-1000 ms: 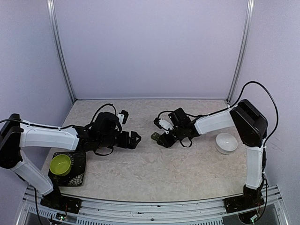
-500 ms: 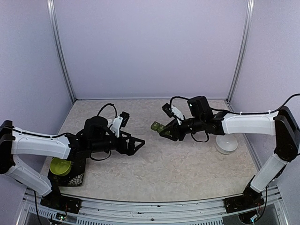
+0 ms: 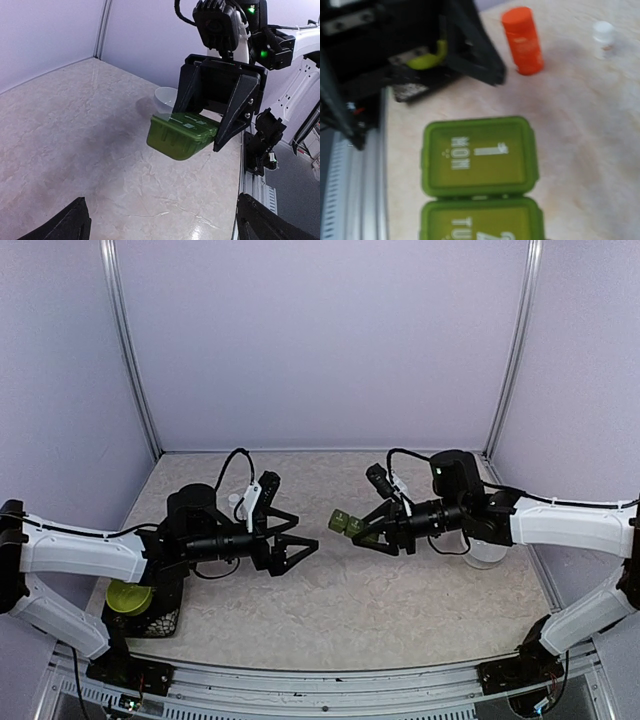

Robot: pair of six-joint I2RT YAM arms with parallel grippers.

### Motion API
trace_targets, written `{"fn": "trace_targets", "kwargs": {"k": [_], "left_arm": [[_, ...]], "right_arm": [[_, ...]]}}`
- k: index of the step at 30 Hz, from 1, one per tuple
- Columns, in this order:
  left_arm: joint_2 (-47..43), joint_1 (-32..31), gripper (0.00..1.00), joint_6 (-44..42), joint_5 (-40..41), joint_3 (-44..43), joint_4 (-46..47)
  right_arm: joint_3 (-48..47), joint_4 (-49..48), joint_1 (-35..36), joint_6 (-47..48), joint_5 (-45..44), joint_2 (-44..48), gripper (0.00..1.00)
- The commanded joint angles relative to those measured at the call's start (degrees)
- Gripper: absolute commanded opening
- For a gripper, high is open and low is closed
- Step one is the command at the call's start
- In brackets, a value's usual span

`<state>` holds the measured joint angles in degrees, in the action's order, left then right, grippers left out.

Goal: Sort the pills into containers
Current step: Open the lid of the pill container.

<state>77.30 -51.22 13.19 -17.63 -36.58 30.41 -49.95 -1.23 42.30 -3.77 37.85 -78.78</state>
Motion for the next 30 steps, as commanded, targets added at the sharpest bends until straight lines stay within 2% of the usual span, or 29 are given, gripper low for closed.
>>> {"fn": "trace_targets", "kwargs": {"k": [1, 11, 20, 26, 30], "left_arm": [[0.06, -0.37, 0.99, -1.41, -6.06, 0.37, 6.47], [5.24, -1.36, 0.99, -4.21, -15.17, -6.05, 3.67], [6.36, -1.60, 0.88, -6.34, -20.07, -7.34, 1.88], [6.55, -1.60, 0.85, -7.05, -20.69, -7.85, 0.79], [6.78, -1.60, 0.79, -7.10, -20.62, -8.00, 0.53]], "right_arm": [[2.41, -4.18, 0.99, -2.33, 5.45, 3.25, 0.43], [3.34, -2.95, 2.57, -0.51, 9.08, 4.23, 0.42], [2.76, -0.58, 3.65, 0.95, 10.91, 4.65, 0.41], [2.49, -0.63, 3.90, 0.94, 12.96, 4.47, 0.41], [2.00, 0.19, 4.10, 1.51, 12.94, 4.06, 0.41]]}}
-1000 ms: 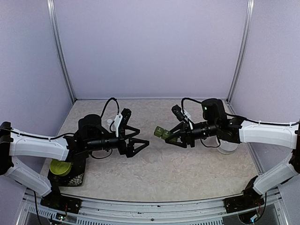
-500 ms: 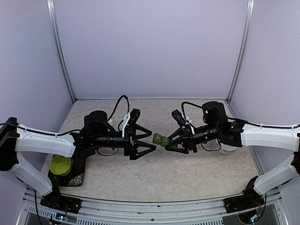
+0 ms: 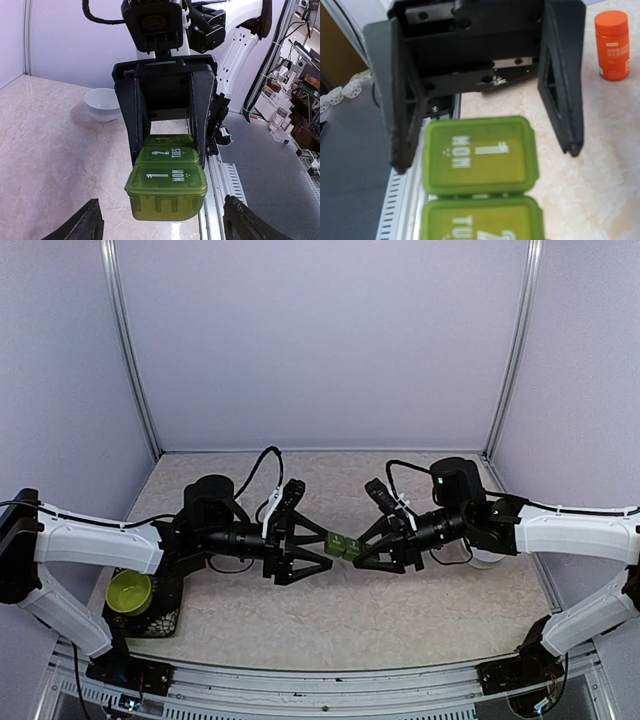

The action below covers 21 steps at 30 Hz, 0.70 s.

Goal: Sort the pills into containers
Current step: Open the lid of the pill container.

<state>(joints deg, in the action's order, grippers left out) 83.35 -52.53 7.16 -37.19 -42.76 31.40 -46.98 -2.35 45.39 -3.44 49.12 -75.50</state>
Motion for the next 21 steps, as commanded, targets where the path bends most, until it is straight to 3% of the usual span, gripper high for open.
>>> {"fn": "trace_targets", "kwargs": {"k": [1, 11, 15, 21], "left_arm": [[0.81, -0.29, 0.79, -0.95, -1.04, -1.93, -0.43], [2.15, -0.29, 0.62, -0.33, -1.80, -3.22, -0.74], [1.64, -0.38, 0.71, -0.22, -1.97, -2.82, -0.61], [1.12, -0.38, 0.72, -0.43, -2.05, -2.50, -1.12]], "right_arm": [[-1.12, 1.56, 1.07, 1.36, 1.55, 0.58, 0.41], [-2.04, 2.90, 2.16, 2.26, 0.33, -0.28, 0.41], [-2.00, 3.04, 2.16, 2.39, -0.14, 0.28, 0.41], [-1.97, 3.01, 2.16, 2.38, -0.64, 0.77, 0.42]]}}
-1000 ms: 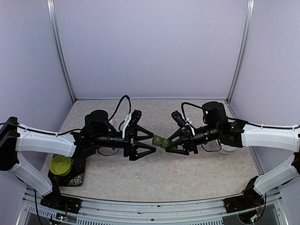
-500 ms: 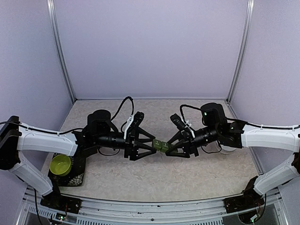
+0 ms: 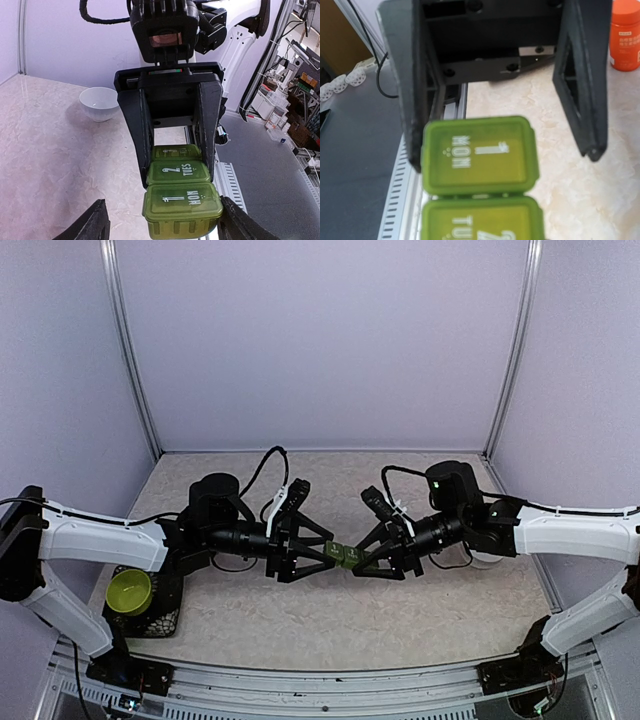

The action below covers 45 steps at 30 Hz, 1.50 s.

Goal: Sort the pills into containers
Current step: Open the lid of the pill container.

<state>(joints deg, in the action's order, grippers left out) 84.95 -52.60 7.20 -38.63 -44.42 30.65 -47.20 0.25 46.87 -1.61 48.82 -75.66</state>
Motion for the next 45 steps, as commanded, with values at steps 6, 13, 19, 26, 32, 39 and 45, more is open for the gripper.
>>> {"fn": "trace_targets", "kwargs": {"k": [6, 13, 19, 26, 32, 39, 45], "left_arm": [[-0.19, -0.31, 0.75, -0.30, -1.09, -0.60, -0.51], [-0.14, -0.31, 0.75, -0.43, -1.62, -0.68, -1.02], [-0.56, -0.31, 0.75, -0.63, -1.47, -0.37, -0.90], [-0.59, -0.31, 0.67, -0.23, -1.20, -0.33, 0.05], [-0.39, -0.34, 0.62, -0.17, -1.22, -0.58, 0.19], [-0.34, -0.39, 0.44, -0.17, -1.27, -0.91, 0.48], [-0.61, -0.40, 0.33, -0.34, -0.95, -1.01, 0.53]], "right_arm": [[-1.84, 0.27, 0.68, 0.53, -0.89, 1.37, 0.41], [-2.04, 0.19, 0.68, 0.55, -1.72, 1.52, 0.41], [-2.13, 0.05, 0.67, 0.25, -2.34, 1.70, 0.41], [-1.76, -0.57, 0.68, -0.11, -2.15, 2.09, 0.41], [-1.58, -0.86, 0.66, -0.32, -2.66, 2.26, 0.41], [-1.58, -1.89, 0.63, -0.79, -2.85, 2.19, 0.41], [-1.93, -2.36, 0.68, -1.29, -2.69, 1.96, 0.41]]}}
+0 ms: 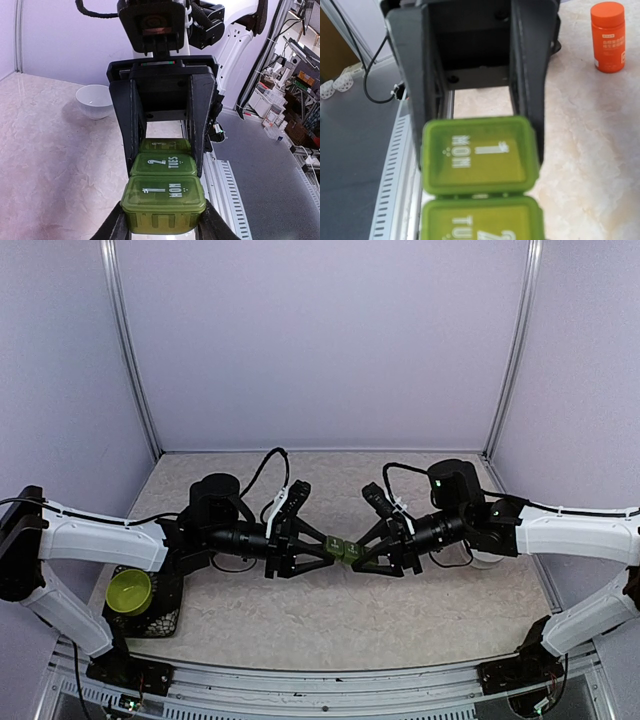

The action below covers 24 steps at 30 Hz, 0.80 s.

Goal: Sort the pills into containers
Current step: Open the lid of the pill container.

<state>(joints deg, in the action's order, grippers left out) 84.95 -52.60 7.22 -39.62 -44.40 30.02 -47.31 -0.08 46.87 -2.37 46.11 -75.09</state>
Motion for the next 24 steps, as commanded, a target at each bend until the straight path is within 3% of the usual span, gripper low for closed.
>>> {"fn": "trace_targets", "kwargs": {"k": [1, 14, 17, 19, 24], "left_arm": [[-0.65, -0.40, 0.30, -0.31, 0.23, -1.03, 1.24], [0.22, -0.44, 0.12, 3.52, 1.66, -1.19, 5.37], [0.35, -0.77, 0.15, 4.68, 1.68, -0.79, 6.76], [0.39, -1.13, 0.26, 5.05, 2.14, -0.88, 6.94], [0.14, -1.44, 0.28, 5.67, 2.91, -0.49, 8.23]], "right_arm": [[-1.82, -2.04, 0.67, -0.56, -0.01, 1.35, 0.41], [-0.84, -3.18, 0.68, 0.26, -3.14, 1.14, 0.39], [-0.63, -3.57, 0.68, 0.35, -3.61, 1.13, 0.38], [-0.48, -3.71, 0.68, 0.40, -3.72, 1.00, 0.38], [0.08, -4.29, 0.68, 0.44, -3.96, 1.06, 0.38]]}}
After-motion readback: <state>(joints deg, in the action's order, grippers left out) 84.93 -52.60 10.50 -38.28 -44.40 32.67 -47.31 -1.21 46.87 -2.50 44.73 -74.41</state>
